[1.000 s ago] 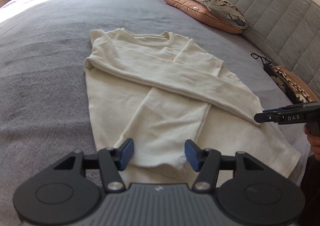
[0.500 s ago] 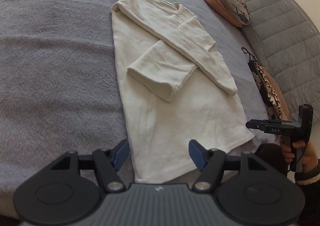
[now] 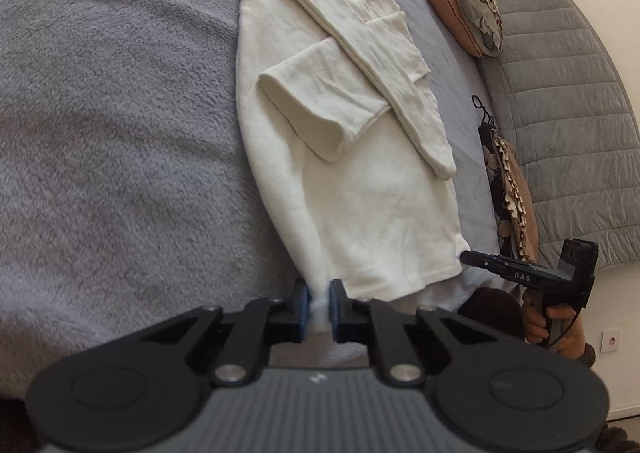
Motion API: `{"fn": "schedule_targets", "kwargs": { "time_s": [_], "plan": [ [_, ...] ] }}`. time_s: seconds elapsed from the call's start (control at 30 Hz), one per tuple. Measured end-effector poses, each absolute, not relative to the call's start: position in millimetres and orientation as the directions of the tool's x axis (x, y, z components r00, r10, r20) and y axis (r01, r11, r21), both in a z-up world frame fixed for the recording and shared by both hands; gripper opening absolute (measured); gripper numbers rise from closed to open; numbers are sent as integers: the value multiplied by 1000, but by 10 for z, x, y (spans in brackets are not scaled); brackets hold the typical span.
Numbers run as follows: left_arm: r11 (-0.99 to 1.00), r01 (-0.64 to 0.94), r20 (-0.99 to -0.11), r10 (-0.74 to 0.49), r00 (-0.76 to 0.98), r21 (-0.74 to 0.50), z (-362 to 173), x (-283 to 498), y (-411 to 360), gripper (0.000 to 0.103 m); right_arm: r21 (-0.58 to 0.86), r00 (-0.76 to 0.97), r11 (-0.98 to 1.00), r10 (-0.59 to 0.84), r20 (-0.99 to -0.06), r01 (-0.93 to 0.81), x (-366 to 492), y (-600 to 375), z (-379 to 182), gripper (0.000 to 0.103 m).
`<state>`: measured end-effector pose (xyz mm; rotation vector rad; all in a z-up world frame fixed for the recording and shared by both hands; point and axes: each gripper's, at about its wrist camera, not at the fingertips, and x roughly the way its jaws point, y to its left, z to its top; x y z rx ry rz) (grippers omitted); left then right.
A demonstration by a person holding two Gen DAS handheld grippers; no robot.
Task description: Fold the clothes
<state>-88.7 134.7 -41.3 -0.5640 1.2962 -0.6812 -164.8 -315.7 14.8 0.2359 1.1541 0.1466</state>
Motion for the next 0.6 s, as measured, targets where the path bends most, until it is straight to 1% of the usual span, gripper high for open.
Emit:
{"fn": "schedule_targets", "kwargs": {
  "time_s": [0.1, 0.23, 0.33, 0.5, 0.6],
  "plan": [
    [639, 136, -617, -768, 174, -757, -263, -827, 1387, 11, 261, 455, 965, 231, -860, 3, -1575, -3184, 334, 8],
    [565, 115, -523, -810, 264, -817, -135, -650, 1472, 11, 306, 531, 952, 242, -812, 34, -1370, -3290, 551, 8],
    [540, 81, -481, -800, 358, -838, -134, -447, 1546, 11, 331, 580, 941, 231, -781, 70, -1131, -3366, 629, 8],
    [545, 4, -480, -741, 470, -839, -287, -19, 1538, 11, 352, 638, 928, 200, -744, 119, -659, -3397, 568, 8],
    [557, -31, -498, -715, 491, -830, -404, 179, 1486, 11, 334, 633, 931, 171, -755, 147, -397, -3362, 432, 8]
  ]
}}
